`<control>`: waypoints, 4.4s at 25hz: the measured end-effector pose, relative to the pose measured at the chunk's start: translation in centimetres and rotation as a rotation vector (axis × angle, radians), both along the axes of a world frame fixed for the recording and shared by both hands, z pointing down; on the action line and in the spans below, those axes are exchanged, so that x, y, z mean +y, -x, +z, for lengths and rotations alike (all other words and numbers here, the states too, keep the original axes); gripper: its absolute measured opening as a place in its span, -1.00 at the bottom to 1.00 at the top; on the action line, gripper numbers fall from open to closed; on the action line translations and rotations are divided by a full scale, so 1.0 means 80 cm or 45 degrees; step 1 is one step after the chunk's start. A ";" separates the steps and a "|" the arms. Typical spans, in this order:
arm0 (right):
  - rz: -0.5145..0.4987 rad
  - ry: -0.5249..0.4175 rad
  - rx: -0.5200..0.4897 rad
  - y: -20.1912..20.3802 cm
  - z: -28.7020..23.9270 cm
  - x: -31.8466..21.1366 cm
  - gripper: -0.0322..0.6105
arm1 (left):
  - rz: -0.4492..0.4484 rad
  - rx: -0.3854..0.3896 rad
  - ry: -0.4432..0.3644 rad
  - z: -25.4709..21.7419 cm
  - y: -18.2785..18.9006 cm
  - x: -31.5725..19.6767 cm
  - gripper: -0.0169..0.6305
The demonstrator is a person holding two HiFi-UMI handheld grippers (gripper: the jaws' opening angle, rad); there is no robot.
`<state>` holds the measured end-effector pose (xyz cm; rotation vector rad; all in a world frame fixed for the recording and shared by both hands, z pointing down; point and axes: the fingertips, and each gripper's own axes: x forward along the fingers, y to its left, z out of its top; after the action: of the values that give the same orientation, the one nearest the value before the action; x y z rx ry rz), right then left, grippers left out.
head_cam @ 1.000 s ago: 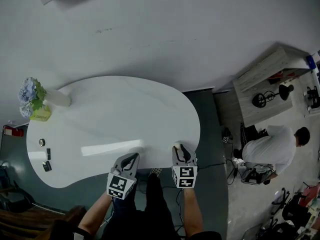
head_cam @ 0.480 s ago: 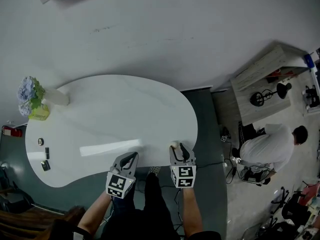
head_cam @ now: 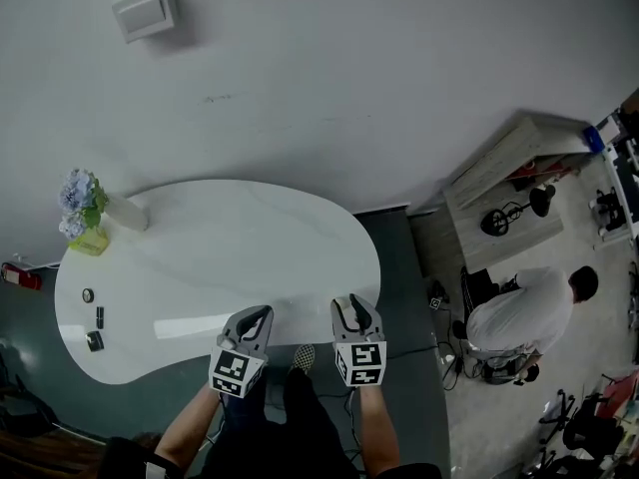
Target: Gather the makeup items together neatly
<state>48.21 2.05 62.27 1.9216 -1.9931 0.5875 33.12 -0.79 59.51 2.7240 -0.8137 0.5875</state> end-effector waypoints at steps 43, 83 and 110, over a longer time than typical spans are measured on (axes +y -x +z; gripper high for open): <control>-0.312 -0.314 0.008 0.111 -0.170 0.015 -0.77 | -0.363 0.117 -0.320 -0.166 0.097 0.006 -0.90; -1.378 -0.132 -0.083 0.821 -0.088 -0.062 -0.77 | -1.344 -0.029 -0.170 -0.078 0.761 0.058 -0.90; -1.502 0.176 -0.017 0.967 0.085 -0.143 -0.71 | -1.358 0.004 0.146 0.077 0.872 -0.010 -0.90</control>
<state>-29.14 -9.37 69.07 0.4233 -2.5104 0.3573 -36.64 -1.63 65.70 1.7735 -1.9045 0.3422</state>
